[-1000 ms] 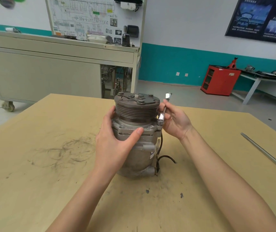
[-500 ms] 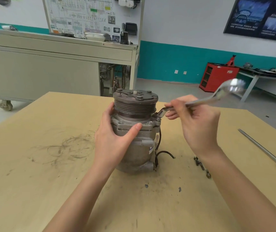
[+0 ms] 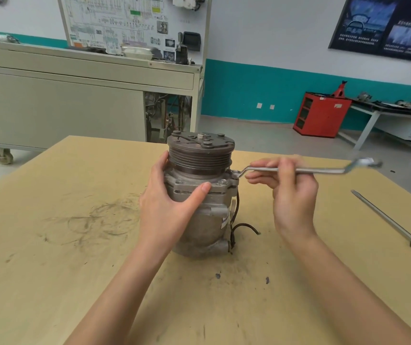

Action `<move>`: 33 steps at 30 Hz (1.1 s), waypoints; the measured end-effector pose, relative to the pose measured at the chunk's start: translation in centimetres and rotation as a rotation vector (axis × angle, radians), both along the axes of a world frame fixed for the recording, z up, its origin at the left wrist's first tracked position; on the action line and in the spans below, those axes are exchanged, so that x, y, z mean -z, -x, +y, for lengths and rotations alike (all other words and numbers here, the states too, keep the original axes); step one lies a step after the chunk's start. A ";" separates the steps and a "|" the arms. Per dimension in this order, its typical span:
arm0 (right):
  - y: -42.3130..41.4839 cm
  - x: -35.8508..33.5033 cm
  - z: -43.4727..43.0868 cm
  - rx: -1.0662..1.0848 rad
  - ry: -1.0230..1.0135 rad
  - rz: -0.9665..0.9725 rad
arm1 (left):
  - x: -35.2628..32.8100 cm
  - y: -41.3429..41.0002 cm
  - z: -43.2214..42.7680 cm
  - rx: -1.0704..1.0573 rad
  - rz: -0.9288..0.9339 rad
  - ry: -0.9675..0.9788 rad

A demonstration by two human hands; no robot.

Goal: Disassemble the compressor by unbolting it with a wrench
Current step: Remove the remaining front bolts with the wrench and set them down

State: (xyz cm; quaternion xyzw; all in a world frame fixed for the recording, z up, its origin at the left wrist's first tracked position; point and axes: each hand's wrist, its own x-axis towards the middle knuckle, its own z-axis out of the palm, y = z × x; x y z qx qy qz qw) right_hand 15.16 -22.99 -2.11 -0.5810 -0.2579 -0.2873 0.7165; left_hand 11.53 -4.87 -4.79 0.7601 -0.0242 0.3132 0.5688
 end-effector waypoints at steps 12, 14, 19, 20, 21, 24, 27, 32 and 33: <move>-6.1 -2.7 0.2 -0.561 -0.325 0.684 | -0.2 0.2 -0.2 0.007 0.028 0.010; -4.6 -3.6 -0.5 -0.298 -0.226 0.472 | -0.1 0.2 -0.2 0.009 0.029 0.011; -0.1 -3.8 -0.3 0.160 0.258 -0.087 | -0.2 0.2 -0.2 0.012 0.026 0.015; 0.4 -3.6 -0.1 0.232 0.365 -0.198 | -0.2 0.2 -0.2 0.011 0.024 0.013; 0.8 -3.3 0.1 0.312 0.469 -0.310 | -0.2 0.2 -0.2 0.008 0.021 0.010; 1.3 -2.3 0.3 0.499 0.640 -0.546 | -0.3 0.3 -0.3 0.003 0.016 0.005; 1.9 -1.2 0.2 0.502 0.599 -0.512 | -0.3 0.3 -0.3 0.002 0.013 0.008; 2.2 0.3 0.0 0.411 0.522 -0.410 | -0.2 0.2 -0.2 0.005 0.013 0.008; 2.1 0.5 0.0 0.367 0.486 -0.386 | -0.2 0.2 -0.2 0.005 0.014 0.008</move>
